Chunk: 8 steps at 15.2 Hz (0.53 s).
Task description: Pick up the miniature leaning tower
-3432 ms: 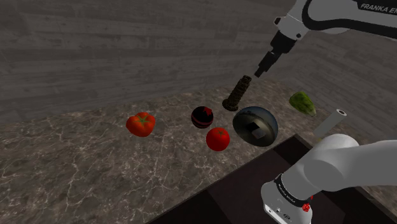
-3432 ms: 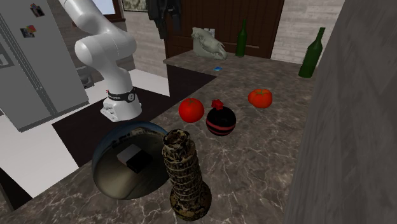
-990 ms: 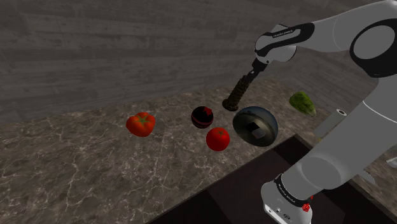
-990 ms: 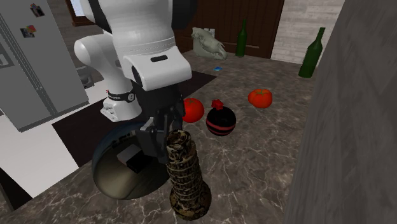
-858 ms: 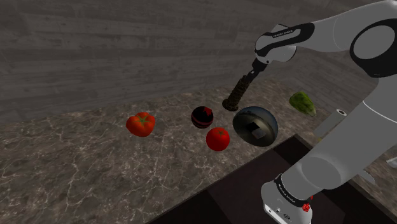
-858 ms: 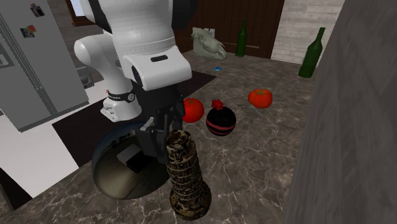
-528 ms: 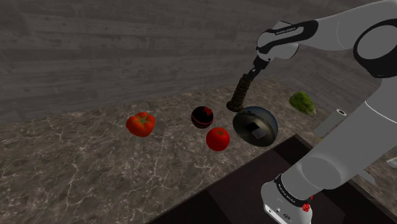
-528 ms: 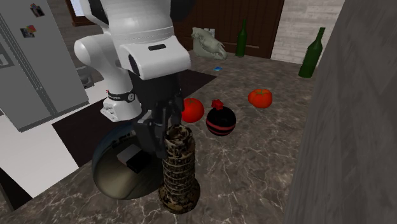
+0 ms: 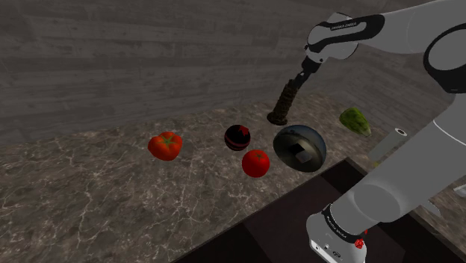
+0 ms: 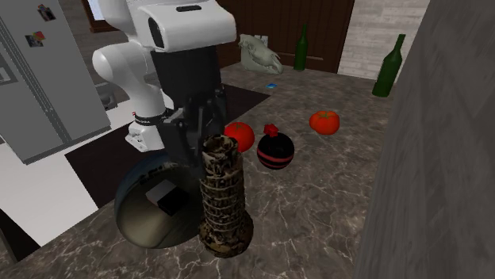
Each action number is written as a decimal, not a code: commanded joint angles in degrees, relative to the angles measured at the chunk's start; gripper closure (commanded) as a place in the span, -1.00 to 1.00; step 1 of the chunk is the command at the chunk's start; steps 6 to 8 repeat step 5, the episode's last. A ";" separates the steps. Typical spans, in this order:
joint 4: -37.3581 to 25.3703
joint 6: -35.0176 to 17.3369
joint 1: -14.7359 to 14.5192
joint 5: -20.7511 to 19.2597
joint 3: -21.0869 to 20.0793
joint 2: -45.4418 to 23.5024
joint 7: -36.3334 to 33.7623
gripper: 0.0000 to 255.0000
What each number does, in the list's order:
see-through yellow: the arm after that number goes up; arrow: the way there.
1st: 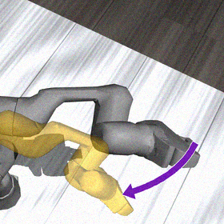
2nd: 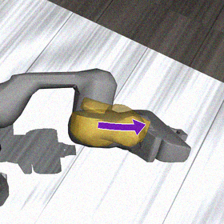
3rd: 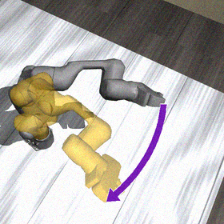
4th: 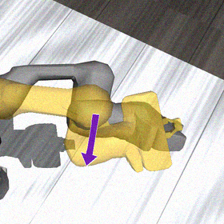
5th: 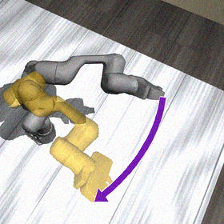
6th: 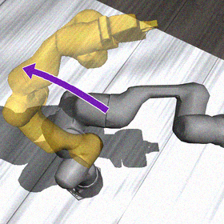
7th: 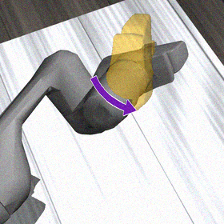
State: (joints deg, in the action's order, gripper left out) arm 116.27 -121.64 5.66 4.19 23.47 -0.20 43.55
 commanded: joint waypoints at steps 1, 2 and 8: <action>-1.21 1.52 -0.05 -0.27 -0.05 0.44 -0.32 1.00; -1.75 2.26 -0.06 -0.40 -0.06 0.66 -0.44 1.00; -2.40 3.12 -0.07 -0.54 -0.07 0.90 -0.58 1.00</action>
